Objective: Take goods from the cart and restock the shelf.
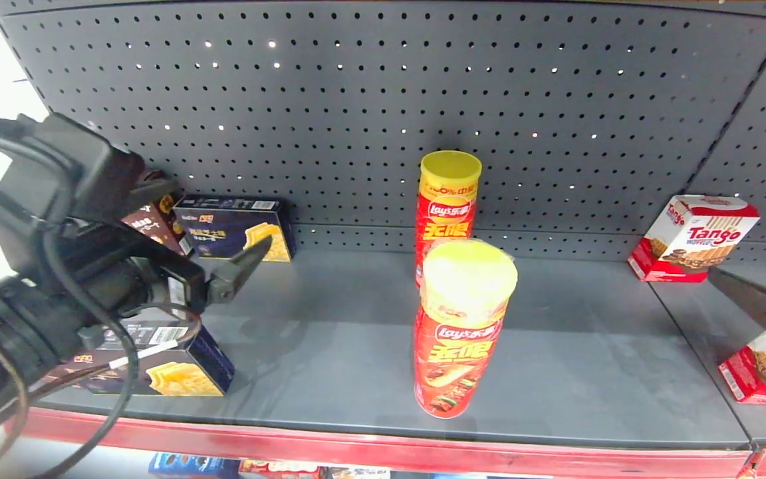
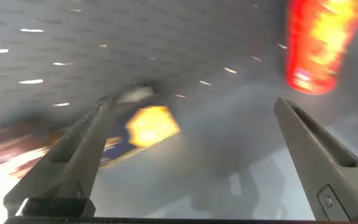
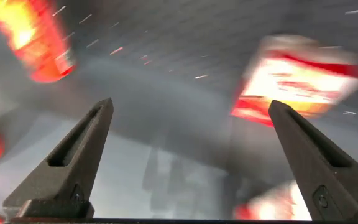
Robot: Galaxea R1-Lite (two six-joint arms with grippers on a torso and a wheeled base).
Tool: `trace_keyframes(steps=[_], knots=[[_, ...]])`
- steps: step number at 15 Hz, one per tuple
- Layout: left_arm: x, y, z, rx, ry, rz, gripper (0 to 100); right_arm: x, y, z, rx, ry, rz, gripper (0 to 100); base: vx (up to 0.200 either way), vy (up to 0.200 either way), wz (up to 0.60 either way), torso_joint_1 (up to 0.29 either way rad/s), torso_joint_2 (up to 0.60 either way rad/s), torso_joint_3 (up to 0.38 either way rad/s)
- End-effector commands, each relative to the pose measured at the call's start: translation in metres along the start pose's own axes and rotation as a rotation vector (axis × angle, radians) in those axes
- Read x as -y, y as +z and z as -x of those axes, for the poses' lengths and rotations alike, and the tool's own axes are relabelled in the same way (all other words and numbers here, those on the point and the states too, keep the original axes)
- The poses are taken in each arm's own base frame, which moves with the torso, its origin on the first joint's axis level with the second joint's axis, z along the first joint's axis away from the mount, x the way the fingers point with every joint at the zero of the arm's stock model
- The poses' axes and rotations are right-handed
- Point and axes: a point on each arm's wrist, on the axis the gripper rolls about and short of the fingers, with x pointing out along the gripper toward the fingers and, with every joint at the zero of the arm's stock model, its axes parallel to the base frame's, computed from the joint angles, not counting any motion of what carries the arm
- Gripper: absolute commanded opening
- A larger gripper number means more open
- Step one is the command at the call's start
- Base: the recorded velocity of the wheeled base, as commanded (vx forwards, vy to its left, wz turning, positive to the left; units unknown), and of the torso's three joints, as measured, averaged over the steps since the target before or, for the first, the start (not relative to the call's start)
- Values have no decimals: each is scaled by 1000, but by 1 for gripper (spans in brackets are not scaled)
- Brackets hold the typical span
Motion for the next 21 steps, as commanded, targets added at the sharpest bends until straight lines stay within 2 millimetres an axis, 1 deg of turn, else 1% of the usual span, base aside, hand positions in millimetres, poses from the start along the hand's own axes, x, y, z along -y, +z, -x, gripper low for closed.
trace_keyframes(steps=[1,2,3,4,5,6,7,8,9,10,11,12,14,16,19,21], knots=[[-19,8,54,86,79,16,100,4,-15,57,91,-99,3,100,0,0,0,0,0,0],[-19,3,68,78,79,14,100,2,-23,66,92,-102,3,100,0,0,0,0,0,0],[-20,-6,100,65,94,14,100,-1,-36,83,97,-114,3,100,0,0,0,0,0,0],[-20,-14,121,54,105,13,100,-2,-43,92,99,-124,4,100,0,0,0,0,0,0],[-20,-14,121,54,105,13,100,-2,-43,92,99,-124,4,100,0,0,0,0,0,0],[-16,-40,169,29,126,12,100,-8,-63,112,98,-133,3,100,0,0,0,0,0,0],[-15,-49,183,22,126,11,100,-9,-71,118,92,-132,3,100,0,0,0,0,0,0],[-11,-66,204,1,126,9,100,-13,-86,126,76,-127,2,100,0,0,0,0,0,0],[-8,-79,222,-29,129,2,100,-16,-99,133,61,-125,-1,100,0,0,0,0,0,0],[-3,-93,237,-75,147,-6,100,-18,-111,138,49,-122,-16,100,0,0,0,0,0,0],[5,-108,251,-132,182,-13,100,-22,-129,146,34,-122,-42,100,0,0,0,0,0,0],[8,-114,253,-151,191,-13,100,-23,-137,145,14,-122,-72,100,0,0,0,0,0,0],[15,-130,249,-191,187,0,100,-25,-148,142,-20,-127,-109,100,0,0,0,0,0,0],[19,-145,245,-267,242,-10,100,-26,-151,142,-64,-114,-149,100,0,0,0,0,0,0],[18,-143,241,-315,260,-9,100,-26,-151,142,-68,-109,-174,100,0,0,0,0,0,0],[17,-142,238,-387,340,-20,100,-26,-151,142,-62,-113,-183,100,0,0,0,0,0,0]])
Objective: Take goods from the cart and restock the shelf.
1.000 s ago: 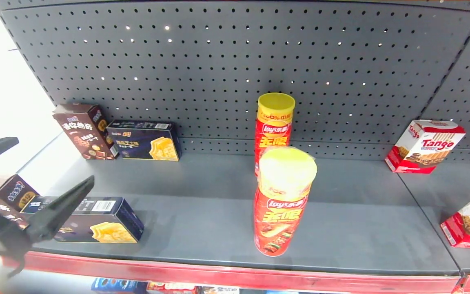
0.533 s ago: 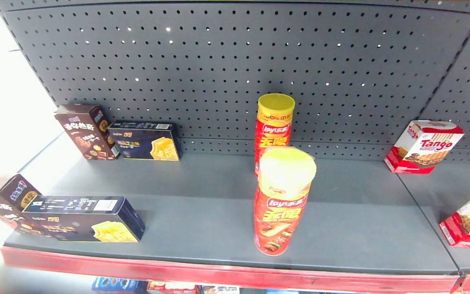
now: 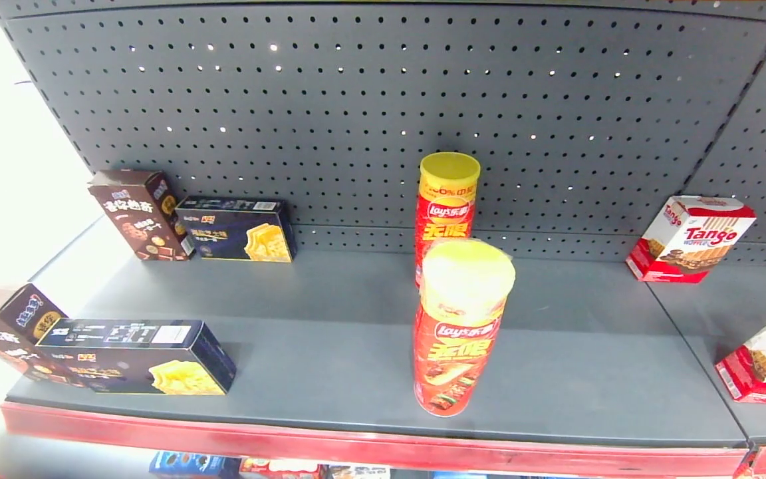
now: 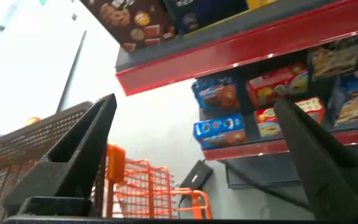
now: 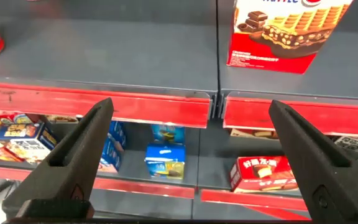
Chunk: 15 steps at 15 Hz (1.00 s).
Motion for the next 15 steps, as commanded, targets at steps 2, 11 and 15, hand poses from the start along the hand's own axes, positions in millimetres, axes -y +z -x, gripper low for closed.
trace_keyframes(steps=[2,11,15], knots=[[5,3,-1,-124,180,32,100,0,0,1,9,-9,-3,100,0,0,0,0,0,0],[15,-3,-4,140,120,255,100,-1,0,1,12,2,-5,100,0,0,0,0,0,0],[24,-6,-6,200,-175,264,100,-1,-1,1,9,19,-3,100,0,0,0,0,0,0]])
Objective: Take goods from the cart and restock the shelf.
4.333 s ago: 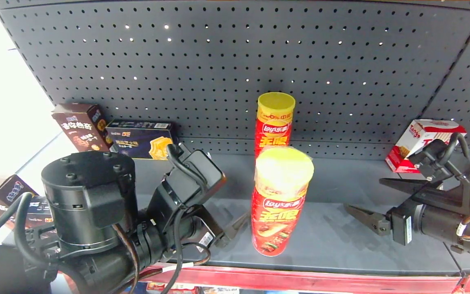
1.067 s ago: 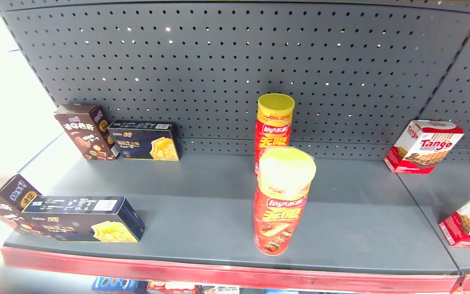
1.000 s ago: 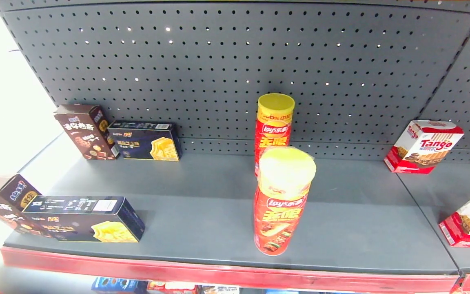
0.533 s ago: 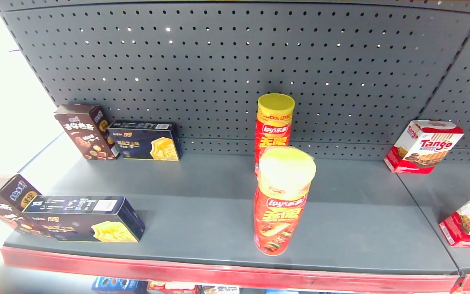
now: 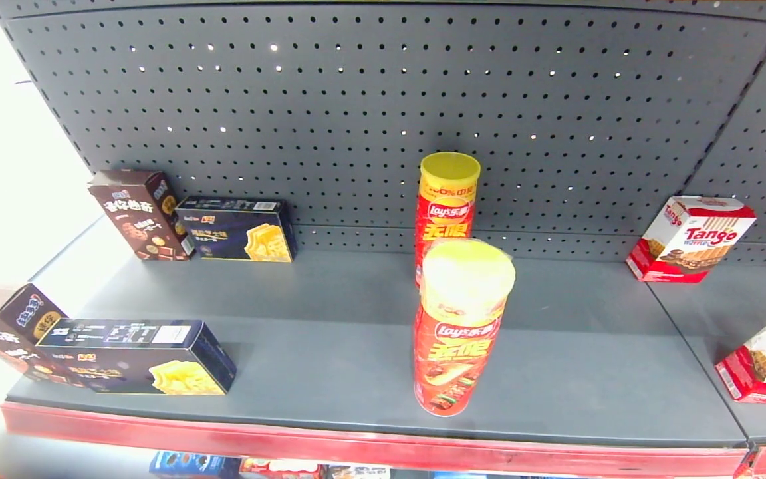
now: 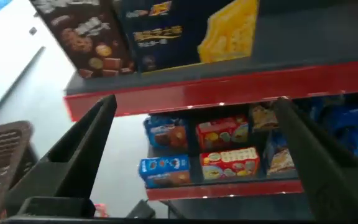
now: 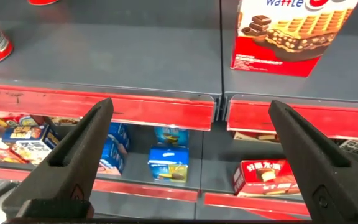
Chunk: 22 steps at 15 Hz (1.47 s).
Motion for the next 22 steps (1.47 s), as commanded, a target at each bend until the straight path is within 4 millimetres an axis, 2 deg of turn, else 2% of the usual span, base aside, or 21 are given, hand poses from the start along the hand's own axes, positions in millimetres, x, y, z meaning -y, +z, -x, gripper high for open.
trace_keyframes(steps=[1,2,4,6,7,8,9,22], knots=[[0,-5,-1,-28,7,24,100,0,0,0,-4,4,0,100,0,0,0,0,0,0],[-2,-5,-1,-38,107,60,100,0,0,-1,-4,12,7,100,0,0,0,0,0,0],[-2,-5,-1,-37,104,80,100,0,0,-1,-4,-5,5,100,0,0,0,0,0,0],[-1,-5,-1,-34,82,88,100,2,-8,2,-36,-193,-36,100,0,0,0,0,0,0],[-1,-5,-1,-34,82,88,100,2,-8,2,-36,-193,-36,100,0,0,0,0,0,0],[-1,-5,-1,-34,79,86,100,0,-8,5,5,-79,38,100,0,0,0,0,0,0],[-1,-5,-1,-34,77,85,100,0,-9,5,4,-37,41,100,0,0,0,0,0,0],[-1,-5,-1,-31,86,126,100,0,-8,6,16,-63,17,100,0,0,0,0,0,0]])
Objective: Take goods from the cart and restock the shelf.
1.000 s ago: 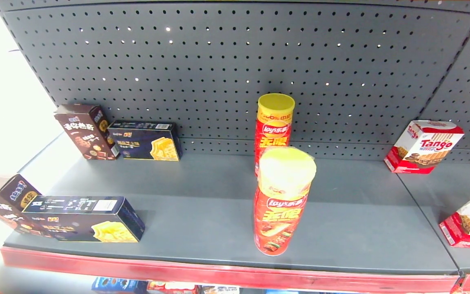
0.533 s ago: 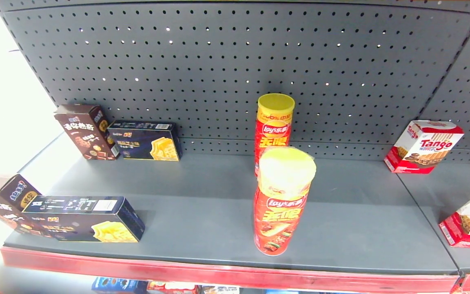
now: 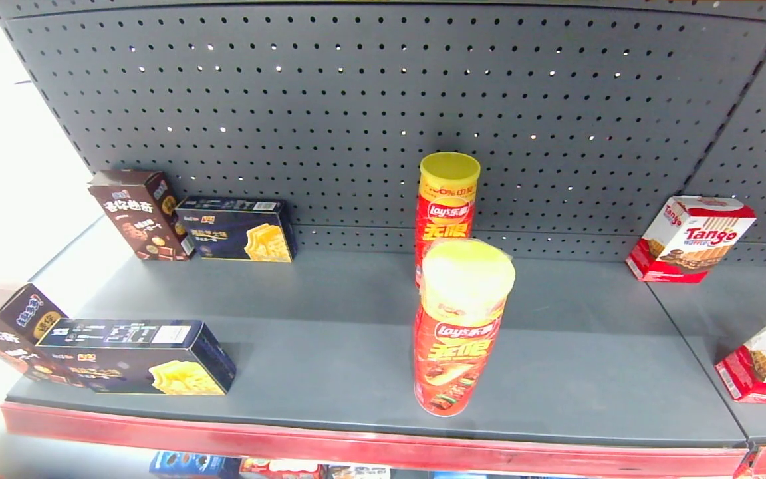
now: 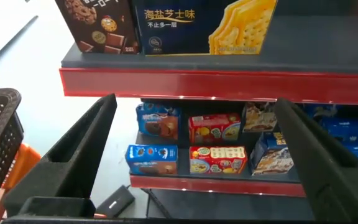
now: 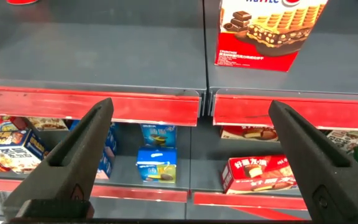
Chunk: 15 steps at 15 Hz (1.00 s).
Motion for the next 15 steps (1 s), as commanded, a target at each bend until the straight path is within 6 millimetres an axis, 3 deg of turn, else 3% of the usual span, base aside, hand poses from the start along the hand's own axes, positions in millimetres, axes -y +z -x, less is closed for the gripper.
trace_keyframes(steps=[1,4,15], knots=[[0,0,0,0,-2,-2,100,0,0,0,0,0,0,100,0,0,0,0,0,0],[1,0,0,1,-66,-14,100,0,0,0,-2,1,0,100,0,0,0,0,0,0],[1,0,0,0,-55,-11,100,0,0,0,-3,1,0,100,0,0,0,0,0,0]])
